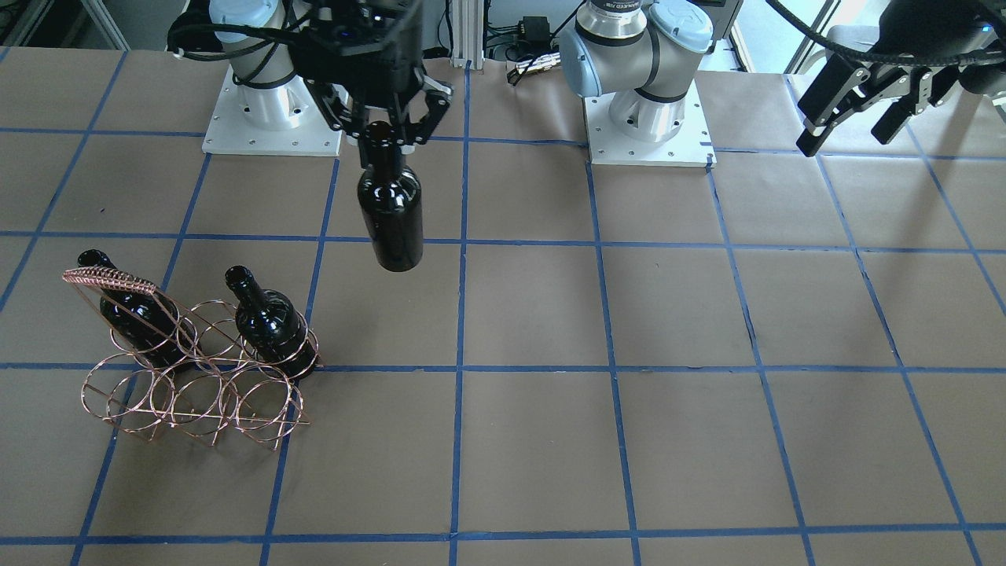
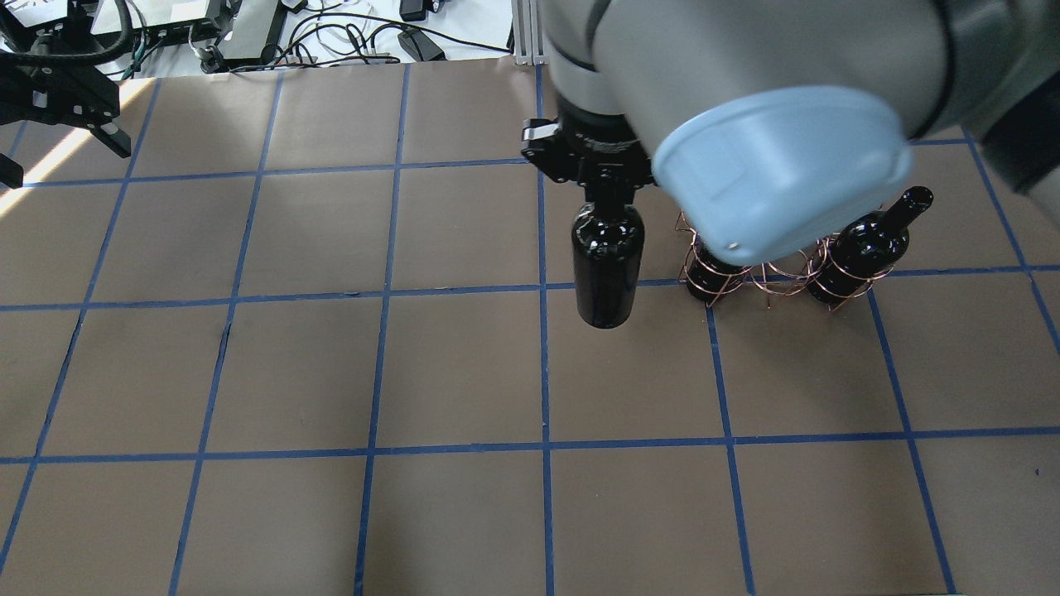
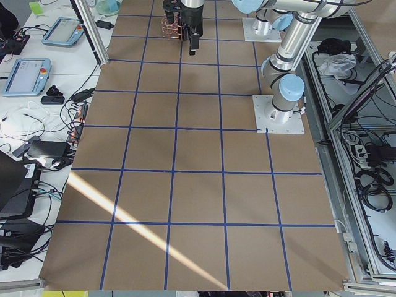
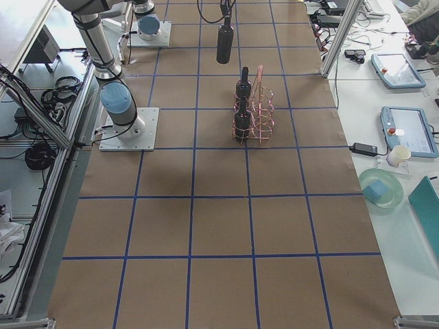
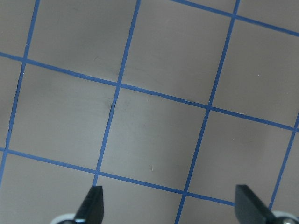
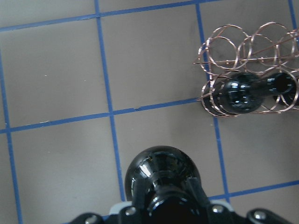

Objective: Place wine into wine basket
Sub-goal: 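Carry the bottle over the wire basket and lower it into the middle slot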

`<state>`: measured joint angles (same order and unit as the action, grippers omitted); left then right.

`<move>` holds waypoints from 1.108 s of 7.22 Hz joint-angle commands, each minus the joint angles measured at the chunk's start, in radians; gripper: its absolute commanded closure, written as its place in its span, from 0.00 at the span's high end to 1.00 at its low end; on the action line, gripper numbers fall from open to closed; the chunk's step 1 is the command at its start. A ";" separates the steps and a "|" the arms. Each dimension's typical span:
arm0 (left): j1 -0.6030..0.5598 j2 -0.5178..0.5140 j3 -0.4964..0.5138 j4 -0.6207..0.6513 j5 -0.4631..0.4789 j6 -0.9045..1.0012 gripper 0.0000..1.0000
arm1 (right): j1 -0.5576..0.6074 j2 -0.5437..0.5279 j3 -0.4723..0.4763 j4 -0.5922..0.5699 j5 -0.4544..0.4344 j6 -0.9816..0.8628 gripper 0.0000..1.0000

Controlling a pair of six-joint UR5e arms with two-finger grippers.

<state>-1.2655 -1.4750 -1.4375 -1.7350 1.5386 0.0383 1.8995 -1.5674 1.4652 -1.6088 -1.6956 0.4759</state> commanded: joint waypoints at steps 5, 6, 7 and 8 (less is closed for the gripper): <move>-0.002 -0.005 -0.003 0.003 -0.006 0.000 1.00 | -0.440 -0.164 0.115 -0.015 0.088 -0.444 0.00; -0.024 -0.011 -0.009 0.003 0.000 -0.023 1.00 | -0.501 -0.166 0.154 -0.084 0.124 -0.482 0.00; -0.104 -0.019 -0.014 0.002 0.021 -0.103 1.00 | -0.529 -0.166 0.190 -0.174 0.155 -0.588 0.00; -0.191 -0.034 -0.014 0.014 0.117 -0.197 1.00 | -0.534 -0.157 0.195 -0.204 0.158 -0.629 0.00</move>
<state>-1.3624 -1.4944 -1.4490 -1.7300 1.5762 -0.0597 1.3884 -1.7309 1.6393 -1.7516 -1.5557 -0.0793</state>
